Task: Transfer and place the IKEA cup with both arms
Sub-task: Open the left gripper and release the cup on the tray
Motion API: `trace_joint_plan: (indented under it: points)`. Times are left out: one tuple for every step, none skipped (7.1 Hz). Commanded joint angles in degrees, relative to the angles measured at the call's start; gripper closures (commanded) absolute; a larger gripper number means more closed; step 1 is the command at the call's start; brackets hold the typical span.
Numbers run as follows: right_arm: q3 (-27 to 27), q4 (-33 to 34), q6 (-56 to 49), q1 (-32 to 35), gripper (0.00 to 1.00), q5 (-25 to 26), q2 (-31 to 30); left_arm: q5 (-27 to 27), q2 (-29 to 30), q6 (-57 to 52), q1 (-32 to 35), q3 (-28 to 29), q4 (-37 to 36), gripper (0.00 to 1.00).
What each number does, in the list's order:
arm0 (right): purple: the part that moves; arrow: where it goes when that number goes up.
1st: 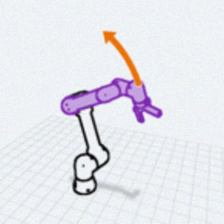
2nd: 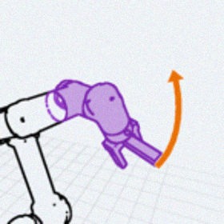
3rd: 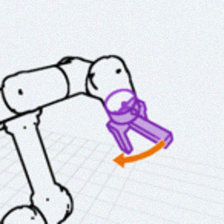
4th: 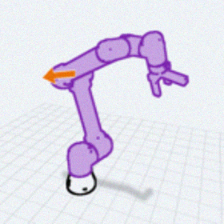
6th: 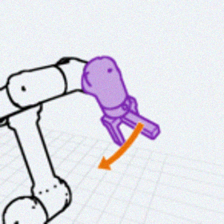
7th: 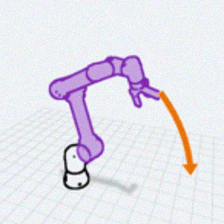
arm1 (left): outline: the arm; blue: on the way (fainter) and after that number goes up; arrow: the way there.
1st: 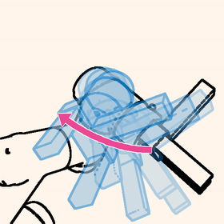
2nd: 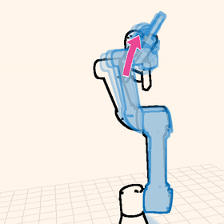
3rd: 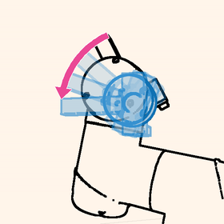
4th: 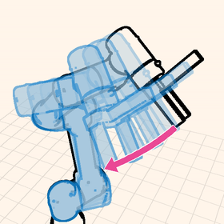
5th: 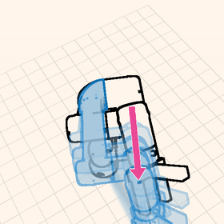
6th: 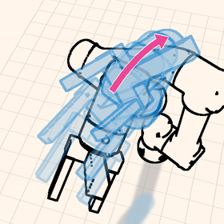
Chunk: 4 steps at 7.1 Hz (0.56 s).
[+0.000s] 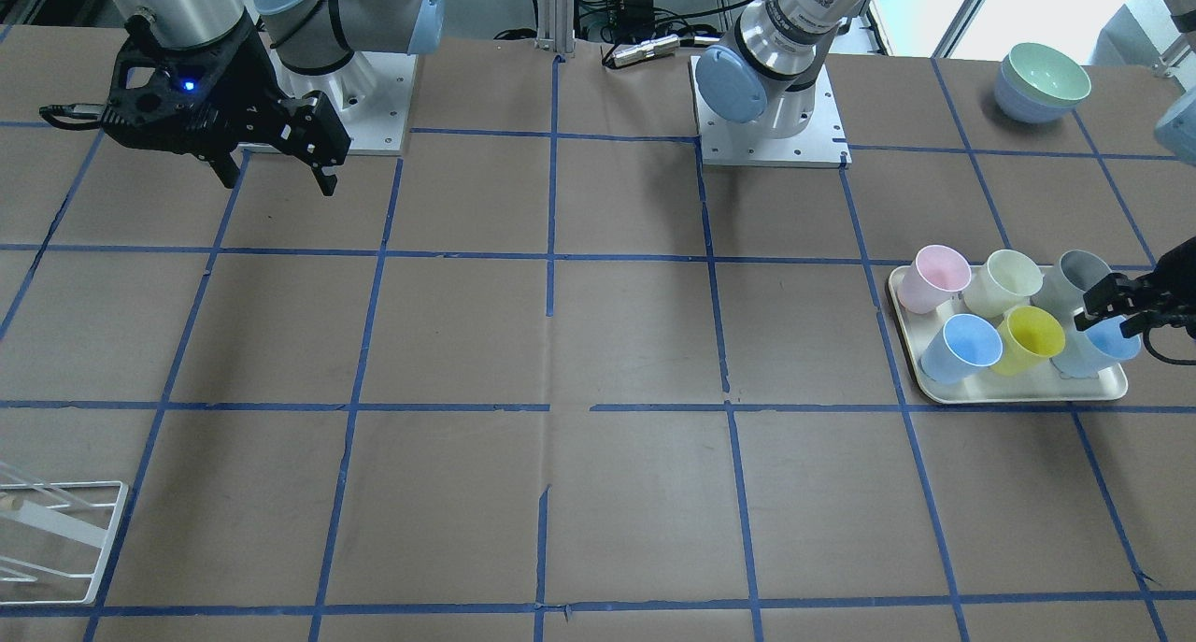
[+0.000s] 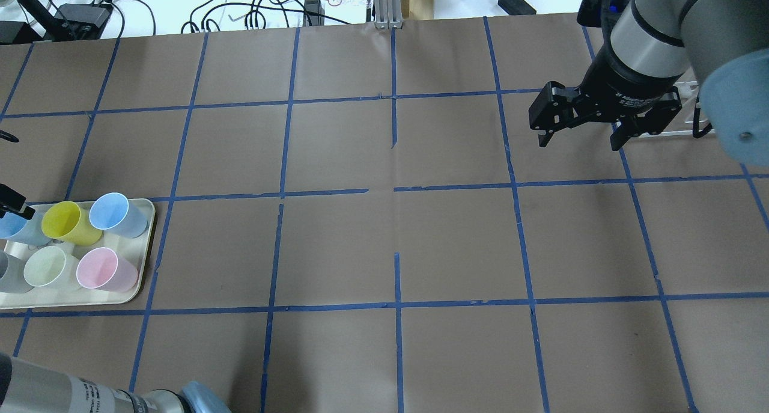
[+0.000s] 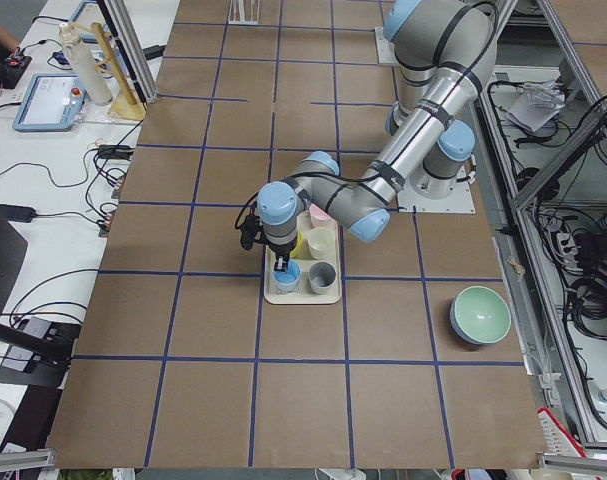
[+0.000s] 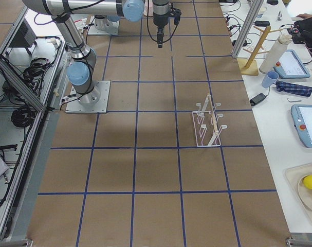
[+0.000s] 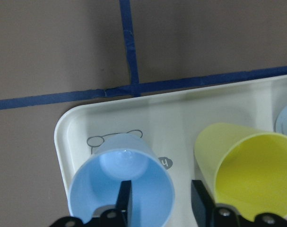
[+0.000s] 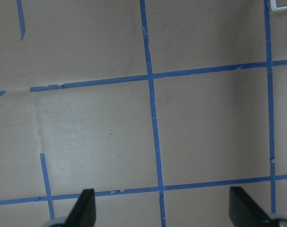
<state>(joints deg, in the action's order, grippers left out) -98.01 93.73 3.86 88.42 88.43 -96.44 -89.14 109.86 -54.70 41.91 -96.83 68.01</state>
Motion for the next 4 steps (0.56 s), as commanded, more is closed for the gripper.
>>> trace_joint_plan:
  points:
    - [-0.17,-0.21,0.0,0.0,0.0,0.08,0.03,-0.33,-5.06,0.38,1.5,2.95,10.41,0.07]
    - [-0.17,-0.12,0.0,0.0,0.0,-0.01,0.03,-1.46,-7.79,4.56,5.43,4.97,16.66,0.08]
    - [-0.26,-0.12,0.0,-0.09,0.0,-0.01,0.03,-1.91,-10.51,12.43,10.34,5.77,21.24,0.09]
    - [-0.26,-0.21,-0.08,-0.09,0.0,-0.01,0.03,-1.91,-13.15,19.99,15.43,5.87,24.16,0.09]
